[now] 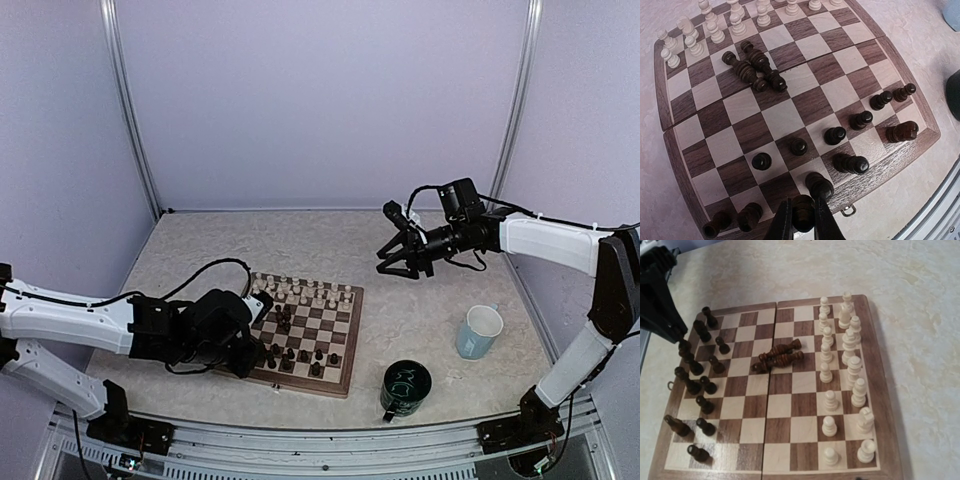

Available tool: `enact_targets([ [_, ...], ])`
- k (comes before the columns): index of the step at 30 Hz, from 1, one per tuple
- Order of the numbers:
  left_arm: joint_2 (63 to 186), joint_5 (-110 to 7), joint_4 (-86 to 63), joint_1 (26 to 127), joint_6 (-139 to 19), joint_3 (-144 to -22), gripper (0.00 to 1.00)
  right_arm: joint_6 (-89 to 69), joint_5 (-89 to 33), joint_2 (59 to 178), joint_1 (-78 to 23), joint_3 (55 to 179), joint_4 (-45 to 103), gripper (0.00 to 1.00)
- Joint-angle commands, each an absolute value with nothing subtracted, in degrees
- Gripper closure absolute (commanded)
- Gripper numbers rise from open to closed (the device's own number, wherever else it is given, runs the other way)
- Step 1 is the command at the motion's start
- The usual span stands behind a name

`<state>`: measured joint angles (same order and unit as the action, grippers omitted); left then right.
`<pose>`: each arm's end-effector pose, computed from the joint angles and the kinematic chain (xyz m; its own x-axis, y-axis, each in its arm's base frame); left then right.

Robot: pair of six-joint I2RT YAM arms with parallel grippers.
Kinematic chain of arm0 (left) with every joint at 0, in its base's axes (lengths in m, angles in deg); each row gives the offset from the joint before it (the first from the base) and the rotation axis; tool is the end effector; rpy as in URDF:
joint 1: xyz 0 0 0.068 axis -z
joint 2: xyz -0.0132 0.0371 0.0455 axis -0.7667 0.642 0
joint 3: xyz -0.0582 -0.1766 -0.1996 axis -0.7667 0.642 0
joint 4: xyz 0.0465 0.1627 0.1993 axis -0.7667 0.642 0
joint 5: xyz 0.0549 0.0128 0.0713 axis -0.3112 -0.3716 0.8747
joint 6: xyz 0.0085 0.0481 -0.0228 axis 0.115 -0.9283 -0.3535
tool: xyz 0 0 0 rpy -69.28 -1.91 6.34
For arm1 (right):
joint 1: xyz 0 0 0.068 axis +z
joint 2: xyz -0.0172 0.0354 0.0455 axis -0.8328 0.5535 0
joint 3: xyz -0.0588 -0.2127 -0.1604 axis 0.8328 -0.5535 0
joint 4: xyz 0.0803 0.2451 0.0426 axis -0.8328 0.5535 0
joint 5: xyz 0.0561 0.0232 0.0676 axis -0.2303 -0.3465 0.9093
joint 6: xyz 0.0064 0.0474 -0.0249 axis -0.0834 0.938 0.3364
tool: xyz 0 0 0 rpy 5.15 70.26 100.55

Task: Set up the chess pieces on the board
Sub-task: Place the bishop on f8.

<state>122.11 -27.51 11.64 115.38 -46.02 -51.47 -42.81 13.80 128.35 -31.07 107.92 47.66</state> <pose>0.1119 -0.2202 0.1994 -0.6473 0.4246 -0.6330 0.5876 0.8070 -0.0595 0.2978 0.1710 0.2639 -0.2206 -0.4157 -0.8824 -0.9707 0.1823 0.1567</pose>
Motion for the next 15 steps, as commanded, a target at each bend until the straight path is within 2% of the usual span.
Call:
enact_targets([
  [1, 122.59, -27.70, 8.81, 113.58, -46.89, -50.25, 0.93, -43.11, 14.72, 128.65, -31.17, 107.54, 48.38, 0.54],
  [15, 125.82, -29.03, 8.78, 112.54, -47.37, -50.09, 0.93, -43.37, 15.00, 129.24, -31.17, 107.68, 48.68, 0.54],
])
